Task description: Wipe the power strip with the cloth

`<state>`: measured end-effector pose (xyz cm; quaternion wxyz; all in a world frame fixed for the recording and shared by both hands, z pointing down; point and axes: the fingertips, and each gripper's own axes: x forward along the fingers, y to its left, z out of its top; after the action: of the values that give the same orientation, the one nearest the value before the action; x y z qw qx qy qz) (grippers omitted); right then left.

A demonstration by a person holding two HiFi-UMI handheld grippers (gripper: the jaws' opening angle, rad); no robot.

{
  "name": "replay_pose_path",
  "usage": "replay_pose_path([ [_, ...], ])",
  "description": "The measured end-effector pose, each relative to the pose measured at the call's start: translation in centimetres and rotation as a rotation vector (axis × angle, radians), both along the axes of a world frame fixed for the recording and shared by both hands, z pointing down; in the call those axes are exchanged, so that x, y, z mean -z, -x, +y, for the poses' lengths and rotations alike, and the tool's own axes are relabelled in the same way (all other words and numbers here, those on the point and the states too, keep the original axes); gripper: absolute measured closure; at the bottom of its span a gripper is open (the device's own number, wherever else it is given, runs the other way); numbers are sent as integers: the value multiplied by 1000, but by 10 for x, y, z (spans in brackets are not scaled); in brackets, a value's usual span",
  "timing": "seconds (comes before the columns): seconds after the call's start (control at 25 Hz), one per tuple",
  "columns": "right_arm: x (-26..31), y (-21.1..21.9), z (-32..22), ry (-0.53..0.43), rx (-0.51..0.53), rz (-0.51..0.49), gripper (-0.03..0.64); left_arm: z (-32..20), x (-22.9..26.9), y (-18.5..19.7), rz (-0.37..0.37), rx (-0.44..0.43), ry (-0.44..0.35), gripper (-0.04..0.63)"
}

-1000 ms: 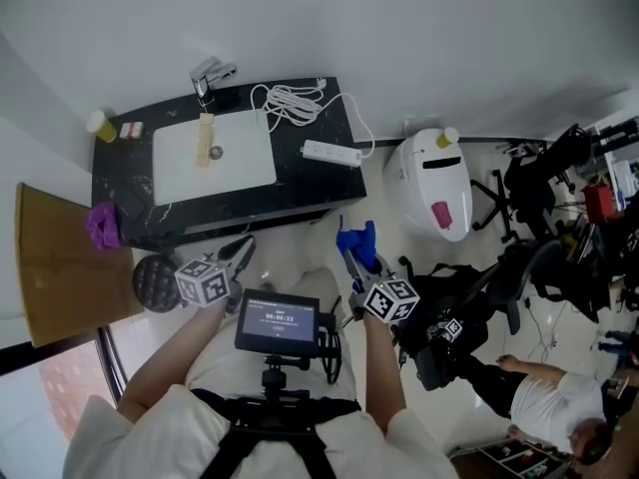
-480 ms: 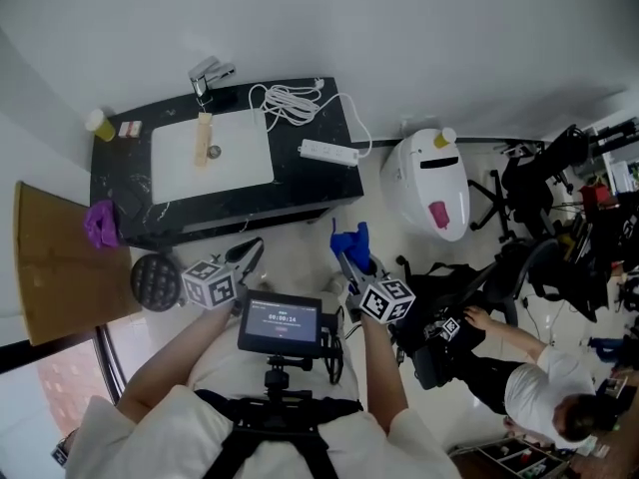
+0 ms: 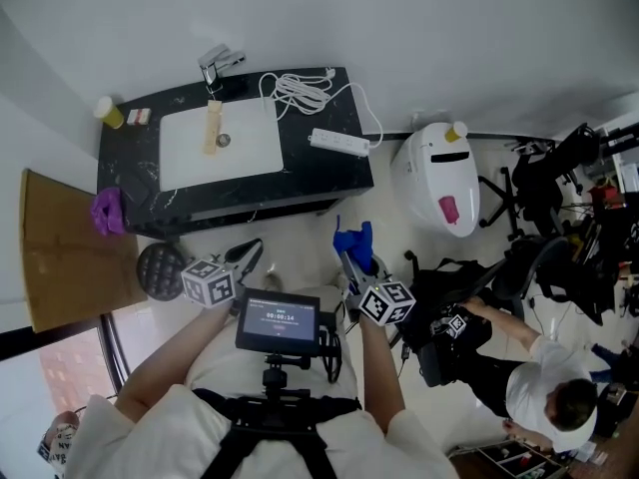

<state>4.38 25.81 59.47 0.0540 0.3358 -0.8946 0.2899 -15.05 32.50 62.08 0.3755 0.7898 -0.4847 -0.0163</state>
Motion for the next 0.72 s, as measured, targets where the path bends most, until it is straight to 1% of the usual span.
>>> replay_pose_path([
  [0.16, 16, 5, -2, -90, -23, 33, 523, 4, 4, 12, -4, 25, 1, 589],
  [0.28, 27, 5, -7, -127, -44, 28, 523, 6, 6, 13, -3, 26, -4, 589],
  [0.52, 32, 2, -7, -129, -65, -6, 523, 4, 10, 18, 2, 30, -13, 589],
  [0.72, 33, 1, -7, -125, -91, -17, 523, 0, 11, 23, 3, 25, -18, 589],
])
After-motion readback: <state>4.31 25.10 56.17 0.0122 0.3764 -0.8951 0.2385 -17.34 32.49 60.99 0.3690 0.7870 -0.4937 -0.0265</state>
